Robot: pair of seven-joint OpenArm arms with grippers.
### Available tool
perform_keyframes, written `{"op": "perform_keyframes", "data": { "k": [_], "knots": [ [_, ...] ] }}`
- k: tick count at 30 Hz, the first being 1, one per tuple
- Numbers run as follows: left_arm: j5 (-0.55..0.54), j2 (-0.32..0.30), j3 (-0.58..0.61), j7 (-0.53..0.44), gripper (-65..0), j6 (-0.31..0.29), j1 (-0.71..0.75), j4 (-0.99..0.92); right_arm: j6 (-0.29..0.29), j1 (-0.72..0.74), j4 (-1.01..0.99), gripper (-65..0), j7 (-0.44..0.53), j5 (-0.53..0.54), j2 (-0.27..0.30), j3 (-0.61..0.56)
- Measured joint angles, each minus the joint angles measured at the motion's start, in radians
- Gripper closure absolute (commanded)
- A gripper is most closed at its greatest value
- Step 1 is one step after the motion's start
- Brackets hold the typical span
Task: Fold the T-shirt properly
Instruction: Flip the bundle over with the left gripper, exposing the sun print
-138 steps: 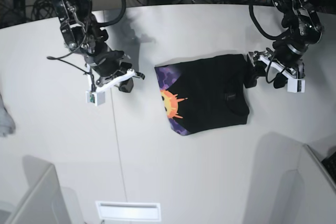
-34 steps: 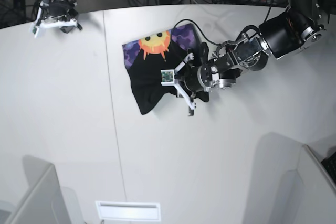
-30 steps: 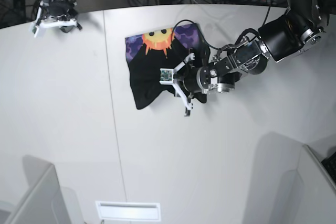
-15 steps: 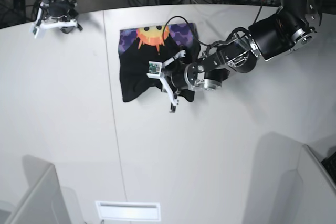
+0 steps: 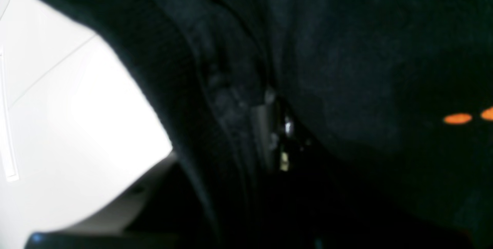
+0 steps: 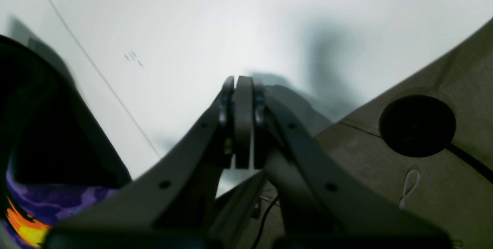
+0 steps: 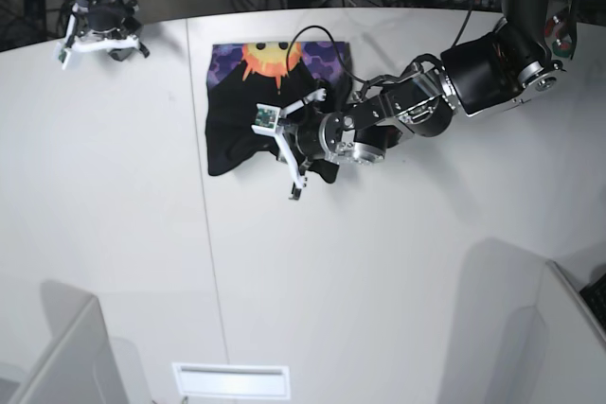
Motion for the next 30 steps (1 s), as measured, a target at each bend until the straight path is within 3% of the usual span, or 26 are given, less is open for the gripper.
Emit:
{"op": "perform_keyframes", "data": {
  "k": [6,7,14,18,22,25,27,29,30],
  "knots": [
    [0.002,0.000,-0.053,0.019,0.0,-0.025,0.015,0.021,0.000,0.017,0.000,0.0,0.000,-0.002,0.000,0.000],
    [0.002,0.000,-0.083,0.025,-3.1,-0.037,0.027,0.033,0.000,0.017,0.000,0.0,-0.001,-0.003,0.000,0.000],
    [0.013,0.020,-0.267,0.053,-49.4,-0.045,0.057,0.074,0.000,0.033,0.000,0.0,-0.001,0.000,-0.002,-0.003],
    [0.007,0.072,-0.303,0.049,-61.5,-0.045,0.056,0.077,0.000,0.046,0.000,0.0,0.005,-0.006,0.006,-0.037],
    [0.003,0.122,-0.401,0.066,-61.7,-0.053,0.072,0.113,0.000,0.054,0.000,0.0,-0.008,0.000,0.024,-0.084],
    [-0.017,0.137,-0.499,0.186,-61.7,-0.045,0.063,0.211,0.000,0.058,0.000,0.0,-0.005,-0.003,0.033,-0.093],
    [-0.109,0.132,-0.573,0.256,-61.2,-0.045,0.066,0.297,0.000,0.058,0.000,0.0,0.000,-0.003,0.033,-0.092],
    [-0.198,0.121,-0.656,0.315,-54.8,-0.043,0.085,0.389,0.000,0.058,0.000,0.0,-0.002,0.001,0.048,-0.093],
    [-0.229,0.101,-0.696,0.315,-47.6,-0.042,0.111,0.441,0.001,0.054,0.000,0.0,-0.002,0.001,0.066,-0.096]
  ]
}}
